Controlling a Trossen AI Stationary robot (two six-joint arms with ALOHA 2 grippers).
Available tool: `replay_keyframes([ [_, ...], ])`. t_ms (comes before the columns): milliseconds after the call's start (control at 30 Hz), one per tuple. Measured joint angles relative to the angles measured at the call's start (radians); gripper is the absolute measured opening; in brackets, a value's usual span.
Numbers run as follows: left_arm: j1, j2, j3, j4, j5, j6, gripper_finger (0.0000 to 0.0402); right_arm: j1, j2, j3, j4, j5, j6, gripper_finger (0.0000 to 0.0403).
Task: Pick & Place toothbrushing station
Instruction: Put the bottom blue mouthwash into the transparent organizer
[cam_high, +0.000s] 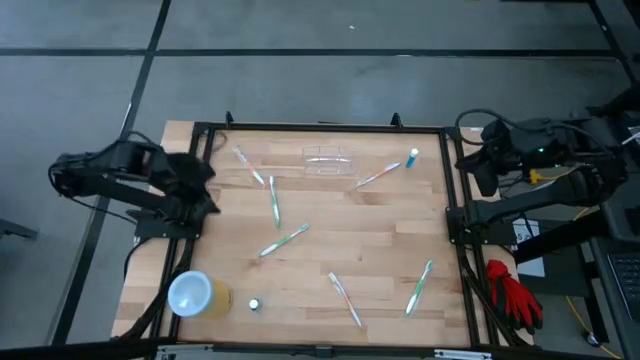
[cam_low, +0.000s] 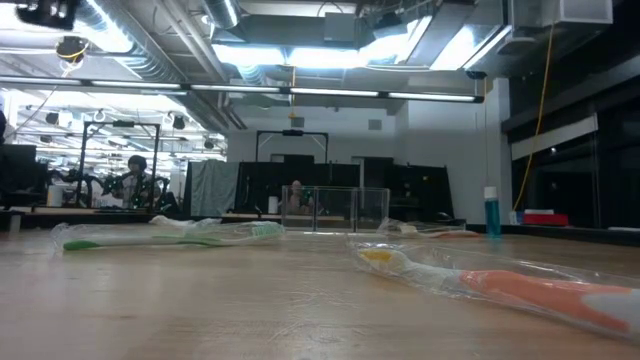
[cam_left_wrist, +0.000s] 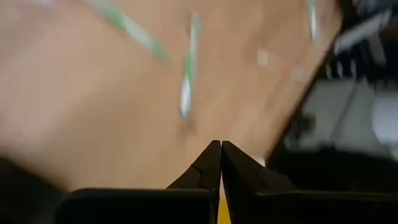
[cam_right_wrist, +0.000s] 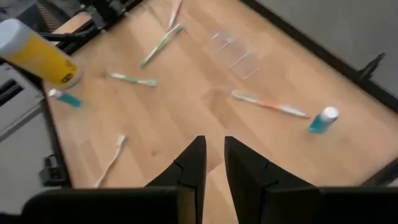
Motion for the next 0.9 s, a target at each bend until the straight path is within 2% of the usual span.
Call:
replay_keyframes([
  [100,-0.062,0.016,-0.076,0.135,0.031,-0.011,0.0006,0.0,0.0,0.0,0.0,-0.02,0.015,0.0062],
  [200,-0.129,0.06,-0.138,0.384,0.01,0.02,0.0006,0.0,0.0,0.0,0.0,-0.007,0.016,0.0062],
  [300,-0.163,0.17,-0.155,0.582,0.004,0.113,0.0006,0.0,0.0,0.0,0.0,0.012,0.015,0.0062],
  [400,-0.178,0.308,-0.124,0.62,0.083,0.23,0.0006,0.0,0.0,0.0,0.0,0.019,0.015,0.0062],
  [533,-0.184,0.503,-0.021,0.529,0.1,0.355,0.0006,0.0,0.0,0.0,0.0,0.02,0.015,0.0062],
  [667,-0.189,0.68,0.143,0.329,0.086,0.46,0.0006,0.0,0.0,0.0,0.0,0.021,0.025,0.0062],
  [833,-0.212,0.868,0.376,-0.013,-0.055,0.548,0.0006,0.0,0.0,0.0,0.0,0.014,0.039,0.0062],
  [900,-0.23,0.921,0.454,-0.097,-0.088,0.558,0.0006,0.0,0.0,0.0,0.0,0.007,0.038,0.0062],
])
